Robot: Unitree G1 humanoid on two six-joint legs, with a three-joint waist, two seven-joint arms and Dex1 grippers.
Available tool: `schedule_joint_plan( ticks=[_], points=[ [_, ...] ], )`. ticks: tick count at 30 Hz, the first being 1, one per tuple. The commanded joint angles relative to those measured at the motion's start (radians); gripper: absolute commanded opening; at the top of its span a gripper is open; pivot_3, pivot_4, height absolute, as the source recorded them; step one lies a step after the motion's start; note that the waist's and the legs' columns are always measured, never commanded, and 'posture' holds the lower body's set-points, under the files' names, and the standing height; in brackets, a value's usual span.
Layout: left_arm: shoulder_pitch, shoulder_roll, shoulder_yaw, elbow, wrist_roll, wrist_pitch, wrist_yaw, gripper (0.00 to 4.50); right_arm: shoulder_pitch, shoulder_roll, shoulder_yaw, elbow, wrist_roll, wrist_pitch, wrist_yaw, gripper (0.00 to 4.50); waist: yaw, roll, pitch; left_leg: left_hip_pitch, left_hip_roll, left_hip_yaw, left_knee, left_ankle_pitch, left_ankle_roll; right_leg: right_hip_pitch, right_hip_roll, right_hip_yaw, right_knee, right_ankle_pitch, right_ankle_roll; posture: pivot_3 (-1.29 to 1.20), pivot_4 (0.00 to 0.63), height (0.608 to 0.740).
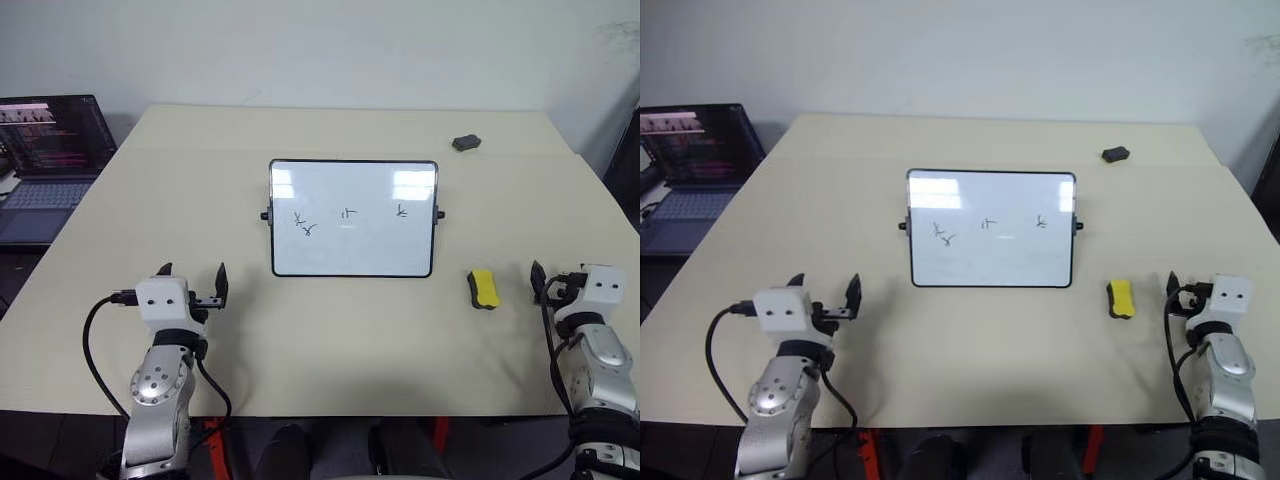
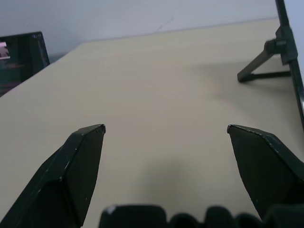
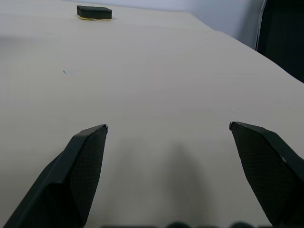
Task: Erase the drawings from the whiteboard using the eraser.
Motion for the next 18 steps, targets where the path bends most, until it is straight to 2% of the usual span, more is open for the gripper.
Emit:
schedule_joint_plan(
  ticks=[1,7,11,15,18],
  points=[
    [-0.002,0.002,-0.018,-0.032,-0.021,0.012,-0.034,4.50,-0.017,-0.041,-0.014,-0.014,0.007,0.011,0.020,4.45,0.000,0.000,0.000,0.000,0.000,0.000,0.000,0.000,0.000,0.000,0.000,0.000,0.000,0.000,0.000,0.00,0.150,0.740],
    [-0.012,-0.006,-0.004,-0.037,-0.027,0.025,-0.028,4.50,-0.011,-0.035,-0.016,-0.029,0.013,0.023,0.013,4.45,0.000,0.000,0.000,0.000,0.000,0.000,0.000,0.000,0.000,0.000,0.000,0.000,0.000,0.000,0.000,0.00,0.150,0.740],
    [0.015,0.056,0.014,-0.072,-0.070,0.019,-0.125,4.50,0.017,-0.009,-0.005,-0.095,0.025,0.050,0.016,4.45,-0.001,0.001,0.000,0.000,0.000,0.000,0.000,0.000,0.000,0.000,0.000,0.000,0.000,0.000,0.000,0.00,0.150,0.740],
    [0.026,0.139,0.089,-0.118,-0.165,0.050,-0.210,4.50,0.048,0.042,0.001,-0.181,0.061,0.101,0.016,4.45,-0.002,0.002,0.001,0.000,0.001,0.000,0.000,0.000,0.000,0.000,0.000,0.000,0.000,0.000,0.000,0.00,0.150,0.740],
    [0.022,0.228,0.104,-0.202,-0.272,0.138,-0.312,4.50,0.077,0.077,-0.007,-0.272,0.107,0.165,0.008,4.45,-0.001,0.004,0.003,0.000,0.001,0.000,0.000,0.000,0.000,0.000,0.000,0.000,0.001,0.000,0.000,0.00,0.150,0.740]
  ],
)
